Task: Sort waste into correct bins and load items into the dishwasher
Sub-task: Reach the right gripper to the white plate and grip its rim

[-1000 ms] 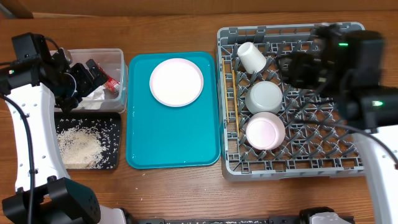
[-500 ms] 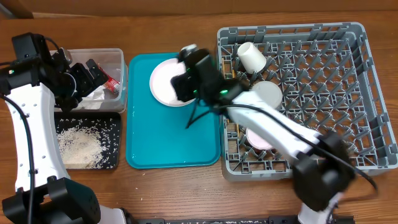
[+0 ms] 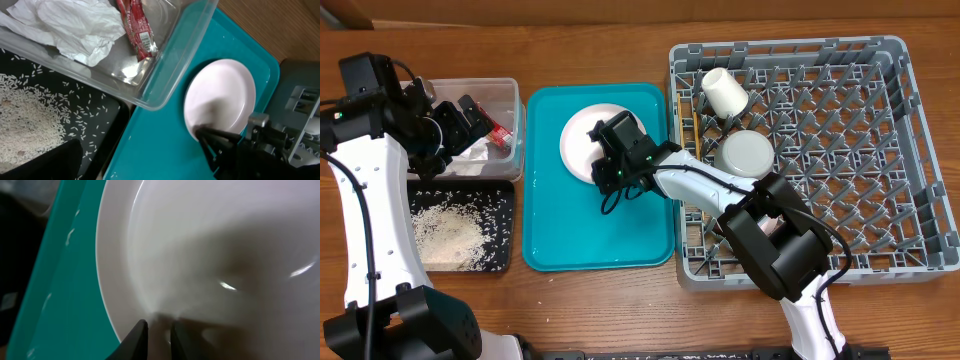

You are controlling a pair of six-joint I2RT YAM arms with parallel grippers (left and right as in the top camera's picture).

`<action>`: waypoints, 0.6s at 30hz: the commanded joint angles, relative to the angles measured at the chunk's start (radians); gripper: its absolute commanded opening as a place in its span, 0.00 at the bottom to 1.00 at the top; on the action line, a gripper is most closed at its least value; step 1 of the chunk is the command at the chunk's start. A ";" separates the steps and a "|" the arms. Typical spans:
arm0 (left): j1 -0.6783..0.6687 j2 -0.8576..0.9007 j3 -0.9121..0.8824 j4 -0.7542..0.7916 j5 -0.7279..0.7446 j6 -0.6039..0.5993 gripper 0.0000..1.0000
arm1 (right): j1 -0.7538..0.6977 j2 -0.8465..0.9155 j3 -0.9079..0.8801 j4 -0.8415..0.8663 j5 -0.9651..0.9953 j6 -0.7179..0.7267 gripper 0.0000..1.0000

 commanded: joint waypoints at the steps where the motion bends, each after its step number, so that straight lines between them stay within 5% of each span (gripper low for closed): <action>1: -0.002 -0.023 0.017 0.001 -0.003 0.022 1.00 | 0.005 -0.010 0.002 -0.074 -0.265 0.058 0.18; 12: -0.002 -0.023 0.017 0.001 -0.003 0.022 1.00 | 0.035 -0.034 0.084 -0.172 -0.268 -0.050 0.24; 18: -0.002 -0.023 0.017 0.001 -0.003 0.022 1.00 | 0.031 -0.080 0.283 -0.336 -0.008 -0.111 0.27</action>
